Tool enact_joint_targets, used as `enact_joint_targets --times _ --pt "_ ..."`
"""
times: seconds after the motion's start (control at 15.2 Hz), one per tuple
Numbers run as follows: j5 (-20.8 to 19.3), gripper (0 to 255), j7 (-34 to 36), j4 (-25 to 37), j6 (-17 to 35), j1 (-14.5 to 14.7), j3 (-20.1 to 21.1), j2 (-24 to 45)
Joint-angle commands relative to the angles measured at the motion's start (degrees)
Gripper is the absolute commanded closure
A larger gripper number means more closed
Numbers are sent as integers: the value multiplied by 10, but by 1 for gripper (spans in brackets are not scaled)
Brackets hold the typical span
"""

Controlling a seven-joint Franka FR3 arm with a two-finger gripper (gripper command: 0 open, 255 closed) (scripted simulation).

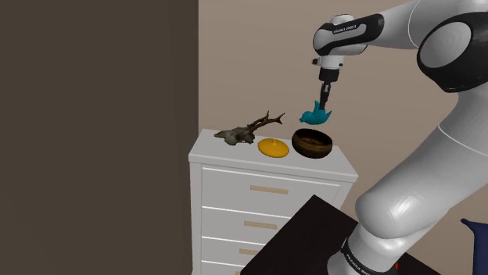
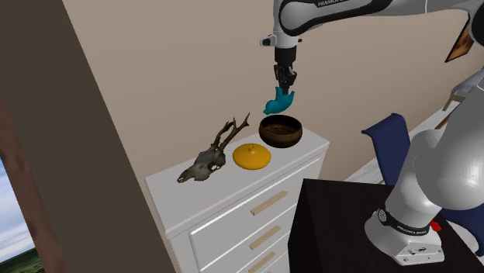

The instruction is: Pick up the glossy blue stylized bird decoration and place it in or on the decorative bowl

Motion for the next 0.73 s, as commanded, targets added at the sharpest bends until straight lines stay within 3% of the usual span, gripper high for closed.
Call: enact_joint_targets --times 0.0,0.66 --pt "-1 255 1 -15 15 0 -1 -1" --pt "-1 255 5 -83 91 -2 -4 8"
